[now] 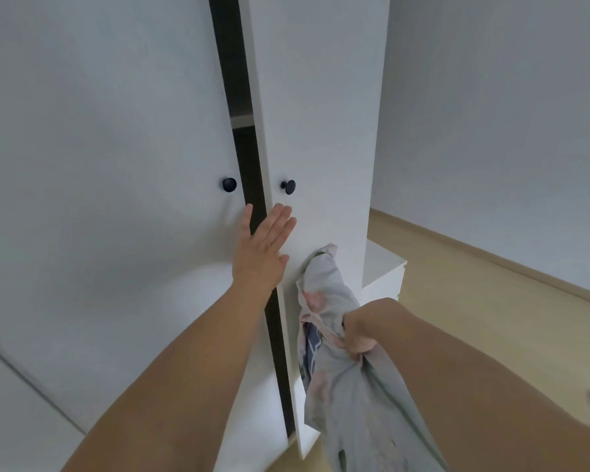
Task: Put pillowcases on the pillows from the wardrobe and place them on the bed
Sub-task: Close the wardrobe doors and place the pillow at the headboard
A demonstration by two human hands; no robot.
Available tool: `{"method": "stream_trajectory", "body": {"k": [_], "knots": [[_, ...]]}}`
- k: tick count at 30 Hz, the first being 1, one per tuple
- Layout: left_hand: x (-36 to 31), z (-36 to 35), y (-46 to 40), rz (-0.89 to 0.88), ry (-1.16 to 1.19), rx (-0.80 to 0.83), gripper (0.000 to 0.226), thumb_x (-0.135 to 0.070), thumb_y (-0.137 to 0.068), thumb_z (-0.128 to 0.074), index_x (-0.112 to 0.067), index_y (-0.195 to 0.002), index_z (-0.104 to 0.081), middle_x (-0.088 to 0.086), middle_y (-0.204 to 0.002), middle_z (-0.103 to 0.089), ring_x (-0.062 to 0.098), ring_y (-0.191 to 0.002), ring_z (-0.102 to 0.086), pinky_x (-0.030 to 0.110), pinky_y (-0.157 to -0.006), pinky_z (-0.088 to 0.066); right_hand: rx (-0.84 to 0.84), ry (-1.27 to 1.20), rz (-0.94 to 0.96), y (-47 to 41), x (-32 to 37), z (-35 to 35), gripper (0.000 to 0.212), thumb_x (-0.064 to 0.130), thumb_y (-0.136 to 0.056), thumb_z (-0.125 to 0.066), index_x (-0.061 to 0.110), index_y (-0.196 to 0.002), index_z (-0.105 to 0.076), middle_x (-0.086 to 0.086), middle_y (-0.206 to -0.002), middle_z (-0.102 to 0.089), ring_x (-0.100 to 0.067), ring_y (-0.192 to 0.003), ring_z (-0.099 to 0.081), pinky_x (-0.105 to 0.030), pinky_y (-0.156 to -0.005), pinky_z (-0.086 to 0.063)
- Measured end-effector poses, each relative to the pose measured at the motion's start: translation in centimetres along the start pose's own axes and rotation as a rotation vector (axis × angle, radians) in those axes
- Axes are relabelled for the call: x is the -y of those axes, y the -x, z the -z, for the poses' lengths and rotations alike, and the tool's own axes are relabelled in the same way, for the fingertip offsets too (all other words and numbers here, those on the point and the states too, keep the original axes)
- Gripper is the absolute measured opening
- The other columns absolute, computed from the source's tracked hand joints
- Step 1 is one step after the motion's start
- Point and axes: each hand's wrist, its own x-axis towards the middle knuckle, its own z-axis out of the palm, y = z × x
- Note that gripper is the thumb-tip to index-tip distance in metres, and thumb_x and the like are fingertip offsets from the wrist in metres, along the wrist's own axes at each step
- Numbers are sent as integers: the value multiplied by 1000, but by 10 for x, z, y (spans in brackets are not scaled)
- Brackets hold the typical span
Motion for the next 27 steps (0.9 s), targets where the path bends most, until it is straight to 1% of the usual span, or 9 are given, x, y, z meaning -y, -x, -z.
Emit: {"method": "stream_trajectory", "body": {"k": [2,6,10,13,15,17,20,24,27], "knots": [[1,-2,-2,23,1,32,70,-54,-100,-14,-20,-152,19,2,-159,26,21,-145,26,66,-103,27,14,30,6,-8,6,5,73,48,-75,-56,9,-135,-44,-15,-127,-50,-36,-116,-50,-48,-104,-39],[9,-16,-10,69,-30,96,72,-58,-97,-13,-23,-149,24,-1,-158,29,20,-144,30,73,-105,14,23,52,38,-16,4,15,64,45,-78,-57,8,-129,-50,-14,-123,-53,-35,-112,-52,-46,-103,-40],[10,-32,-18,122,-39,184,75,-59,-96,-13,-23,-142,34,0,-152,40,22,-140,36,81,-98,12,45,95,60,-29,-1,23,56,41,-77,-60,8,-122,-57,-13,-115,-57,-34,-107,-56,-45,-101,-43],[10,-42,-26,175,-20,232,75,-60,-96,-13,-24,-141,35,0,-154,38,24,-139,35,84,-96,6,58,135,89,-45,-7,28,48,38,-81,-58,8,-119,-57,-12,-111,-57,-33,-107,-56,-45,-101,-43],[11,-48,-32,206,-7,262,77,-61,-96,-15,-25,-139,38,0,-152,41,24,-140,34,84,-95,7,83,154,112,-56,-11,33,46,37,-83,-56,8,-119,-57,-12,-108,-55,-33,-108,-56,-45,-102,-43],[10,-53,-37,236,3,288,81,-63,-95,-15,-24,-134,45,2,-144,51,25,-138,37,85,-93,12,91,178,140,-67,-16,38,44,36,-88,-53,7,-121,-55,-13,-107,-53,-33,-110,-54,-42,-103,-41],[6,-58,-41,261,19,286,86,-67,-93,-16,-24,-132,48,5,-138,56,27,-137,39,85,-89,16,102,242,189,-74,-22,47,43,32,-93,-49,6,-127,-51,-16,-117,-52,-33,-115,-51,-38,-103,-39],[3,-58,-40,266,14,281,87,-66,-93,-18,-25,-135,45,2,-141,54,26,-138,38,84,-92,13,119,322,268,-74,-28,51,42,35,-90,-53,7,-121,-56,-13,-109,-54,-33,-109,-55,-44,-103,-42],[-3,-49,-34,275,70,237,88,-57,-93,-33,-27,-148,28,2,-153,40,27,-143,31,81,-97,14,89,368,317,-70,-35,47,33,36,-88,-55,11,-109,-58,-8,-91,-54,-30,-93,-55,-42,-96,-47]]}}
